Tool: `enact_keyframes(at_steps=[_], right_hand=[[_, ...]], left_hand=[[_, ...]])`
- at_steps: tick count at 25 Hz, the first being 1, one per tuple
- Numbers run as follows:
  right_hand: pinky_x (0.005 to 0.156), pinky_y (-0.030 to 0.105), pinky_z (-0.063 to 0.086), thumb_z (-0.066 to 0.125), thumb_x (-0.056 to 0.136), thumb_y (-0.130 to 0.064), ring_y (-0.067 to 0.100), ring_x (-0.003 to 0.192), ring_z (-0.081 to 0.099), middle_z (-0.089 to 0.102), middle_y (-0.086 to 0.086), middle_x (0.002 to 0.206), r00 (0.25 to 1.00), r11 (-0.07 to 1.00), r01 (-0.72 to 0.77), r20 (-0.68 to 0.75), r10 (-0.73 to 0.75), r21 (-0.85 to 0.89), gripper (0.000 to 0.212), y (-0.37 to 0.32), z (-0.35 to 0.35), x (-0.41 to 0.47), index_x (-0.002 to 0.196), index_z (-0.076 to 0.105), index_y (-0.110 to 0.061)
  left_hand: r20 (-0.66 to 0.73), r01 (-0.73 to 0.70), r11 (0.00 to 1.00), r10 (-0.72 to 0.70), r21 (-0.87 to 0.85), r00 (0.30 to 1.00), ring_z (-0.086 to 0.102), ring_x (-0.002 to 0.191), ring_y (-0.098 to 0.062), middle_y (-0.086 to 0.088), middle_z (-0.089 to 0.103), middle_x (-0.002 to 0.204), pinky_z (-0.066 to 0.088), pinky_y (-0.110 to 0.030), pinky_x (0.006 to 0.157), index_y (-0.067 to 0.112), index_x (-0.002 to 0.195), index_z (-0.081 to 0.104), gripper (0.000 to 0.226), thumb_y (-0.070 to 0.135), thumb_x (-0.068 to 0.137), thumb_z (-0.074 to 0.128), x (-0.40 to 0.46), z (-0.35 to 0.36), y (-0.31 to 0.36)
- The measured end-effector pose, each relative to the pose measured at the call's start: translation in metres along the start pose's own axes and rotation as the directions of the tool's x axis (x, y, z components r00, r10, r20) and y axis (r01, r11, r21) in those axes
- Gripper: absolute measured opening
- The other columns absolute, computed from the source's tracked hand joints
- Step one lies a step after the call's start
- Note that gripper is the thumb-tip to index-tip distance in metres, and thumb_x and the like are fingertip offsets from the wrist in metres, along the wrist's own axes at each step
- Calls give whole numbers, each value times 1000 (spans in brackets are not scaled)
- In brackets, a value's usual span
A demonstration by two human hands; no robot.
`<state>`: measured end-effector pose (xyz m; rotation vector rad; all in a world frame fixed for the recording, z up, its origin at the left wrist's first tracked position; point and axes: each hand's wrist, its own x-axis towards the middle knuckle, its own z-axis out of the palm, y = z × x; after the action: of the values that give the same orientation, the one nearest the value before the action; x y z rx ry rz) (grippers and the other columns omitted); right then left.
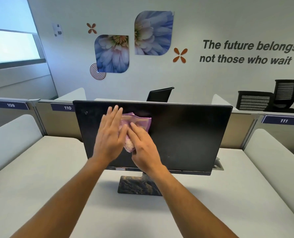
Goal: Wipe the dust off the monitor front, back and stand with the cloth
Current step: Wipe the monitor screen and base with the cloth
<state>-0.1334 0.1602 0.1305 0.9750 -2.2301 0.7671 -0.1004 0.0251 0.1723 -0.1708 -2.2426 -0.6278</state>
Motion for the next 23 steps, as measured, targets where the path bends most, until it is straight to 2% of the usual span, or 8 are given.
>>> enact_keyframes(at_steps=[2, 5, 10, 12, 14, 16, 18, 23], right_hand=[[108, 32, 43, 66, 90, -21, 14, 130, 48, 51, -2, 143, 992, 953, -114, -23, 126, 282, 51, -9, 2, -7, 138, 50, -23], [93, 22, 53, 59, 95, -29, 2, 113, 57, 60, -19, 124, 936, 687, -324, 116, 332, 651, 34, -20, -5, -11, 123, 55, -46], [82, 23, 56, 61, 91, -35, 2, 110, 62, 65, -26, 113, 852, 381, -485, 329, 407, 787, 32, -43, -17, -13, 111, 58, -59], [92, 36, 56, 54, 94, -47, 15, 116, 61, 65, -16, 121, 810, 233, -568, 486, 327, 789, 23, -42, -25, -14, 115, 61, -53], [102, 44, 49, 44, 91, -67, 23, 122, 59, 63, -7, 130, 769, 121, -631, 597, 229, 766, 41, -34, -34, -14, 121, 61, -45], [105, 40, 46, 34, 84, -79, 20, 125, 57, 58, -4, 137, 732, 107, -680, 660, 169, 726, 66, -24, -41, -10, 131, 54, -38], [108, 37, 44, 27, 78, -83, 19, 128, 54, 53, -2, 142, 701, 195, -713, 693, 166, 674, 81, -17, -47, -5, 140, 44, -34], [102, 25, 47, 22, 83, -72, 8, 118, 60, 63, -13, 127, 707, 432, -675, 692, 145, 598, 58, 3, -78, 8, 120, 56, -46]], left_hand=[[-18, 136, 964, -144, -227, 989, 28, 144, -10, 4, 32, 156, 30, -30, 115, 22, 150, 32, 54, 40, 99, 41, -27, 2, 8], [2, 227, 885, -248, -407, 969, 40, 129, 7, 12, 40, 148, 36, -6, 100, 27, 148, 35, 58, 46, 94, 48, -49, -1, 14], [124, 361, 674, -374, -645, 919, 52, 126, -11, 11, 45, 146, 51, -30, 97, 33, 150, 30, 66, 49, 91, 57, -65, 11, 31], [125, 367, 634, -393, -681, 911, 51, 128, -12, 13, 43, 147, 52, -31, 95, 39, 149, 28, 72, 56, 86, 58, -64, 13, 35], [102, 356, 647, -395, -674, 913, 50, 128, -12, 16, 41, 147, 53, -27, 93, 43, 147, 28, 74, 57, 83, 63, -62, 14, 34], [55, 339, 669, -407, -661, 912, 51, 127, -14, 15, 43, 144, 54, -27, 90, 42, 144, 33, 69, 48, 85, 67, -62, 17, 32], [2, 318, 680, -422, -661, 906, 53, 125, -13, 14, 49, 139, 55, -31, 91, 40, 141, 41, 62, 39, 85, 69, -62, 22, 30], [-146, 166, 785, -310, -596, 940, 63, 113, -17, 8, 64, 123, 57, -39, 89, 26, 129, 58, 40, 24, 90, 67, -52, 31, 30]])
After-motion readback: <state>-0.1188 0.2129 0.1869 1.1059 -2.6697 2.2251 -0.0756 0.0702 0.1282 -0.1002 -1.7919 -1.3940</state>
